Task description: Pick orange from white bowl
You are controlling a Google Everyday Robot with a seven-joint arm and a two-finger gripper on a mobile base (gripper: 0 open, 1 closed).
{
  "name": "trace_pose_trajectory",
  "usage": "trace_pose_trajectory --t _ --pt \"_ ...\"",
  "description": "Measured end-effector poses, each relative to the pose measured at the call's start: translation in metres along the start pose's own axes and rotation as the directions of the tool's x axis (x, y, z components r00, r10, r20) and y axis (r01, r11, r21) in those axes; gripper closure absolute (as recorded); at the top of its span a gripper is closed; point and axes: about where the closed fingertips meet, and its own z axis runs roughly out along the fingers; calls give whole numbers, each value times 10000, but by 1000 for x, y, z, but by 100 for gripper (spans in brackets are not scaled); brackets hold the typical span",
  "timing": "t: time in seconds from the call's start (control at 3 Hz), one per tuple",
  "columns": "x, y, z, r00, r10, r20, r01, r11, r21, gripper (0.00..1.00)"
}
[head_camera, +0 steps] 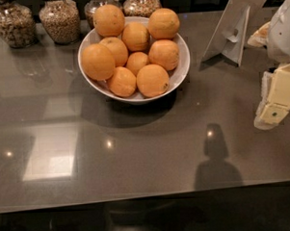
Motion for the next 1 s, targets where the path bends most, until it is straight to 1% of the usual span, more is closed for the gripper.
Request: trace_pose_trajectory --t 0.33,0.67,1.0 --pt "0 0 0 10000 0 3 0 10000 3 0" --pt "-4 -5 -2 9998 25 212 -29 9998 180 0" --pt "-18 -23 -1 9941 165 1077 -220 9985 507 0"
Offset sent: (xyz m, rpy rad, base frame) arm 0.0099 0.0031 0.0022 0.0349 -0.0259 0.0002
